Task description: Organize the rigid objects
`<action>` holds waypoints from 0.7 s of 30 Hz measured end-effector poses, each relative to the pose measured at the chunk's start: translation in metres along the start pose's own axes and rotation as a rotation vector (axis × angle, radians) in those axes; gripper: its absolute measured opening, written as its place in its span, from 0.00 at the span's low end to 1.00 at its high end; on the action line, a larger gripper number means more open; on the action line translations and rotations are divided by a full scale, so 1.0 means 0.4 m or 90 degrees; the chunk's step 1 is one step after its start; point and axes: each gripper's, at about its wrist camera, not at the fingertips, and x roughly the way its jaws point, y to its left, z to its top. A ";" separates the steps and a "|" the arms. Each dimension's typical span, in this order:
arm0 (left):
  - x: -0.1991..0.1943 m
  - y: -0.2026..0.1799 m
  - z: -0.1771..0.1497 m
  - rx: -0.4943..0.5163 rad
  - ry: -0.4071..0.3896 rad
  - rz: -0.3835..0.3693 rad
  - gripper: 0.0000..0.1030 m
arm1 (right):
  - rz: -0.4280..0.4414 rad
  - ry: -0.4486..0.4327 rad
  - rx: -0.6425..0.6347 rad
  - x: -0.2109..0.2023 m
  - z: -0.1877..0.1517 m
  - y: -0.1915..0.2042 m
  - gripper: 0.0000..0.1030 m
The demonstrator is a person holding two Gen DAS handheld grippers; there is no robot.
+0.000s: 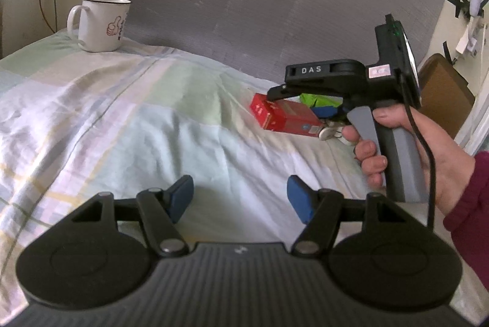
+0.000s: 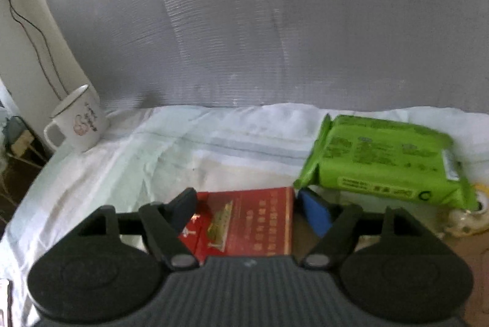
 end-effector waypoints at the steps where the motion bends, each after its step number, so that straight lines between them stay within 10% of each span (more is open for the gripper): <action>1: 0.000 0.002 0.001 -0.003 0.000 -0.001 0.68 | 0.010 0.003 -0.002 -0.002 -0.005 0.002 0.71; 15: -0.046 0.037 0.012 -0.065 -0.076 0.046 0.68 | 0.161 0.045 -0.158 -0.090 -0.115 0.125 0.62; 21: -0.062 0.065 0.017 -0.111 -0.109 0.071 0.68 | 0.163 0.014 -0.208 -0.143 -0.137 0.137 0.73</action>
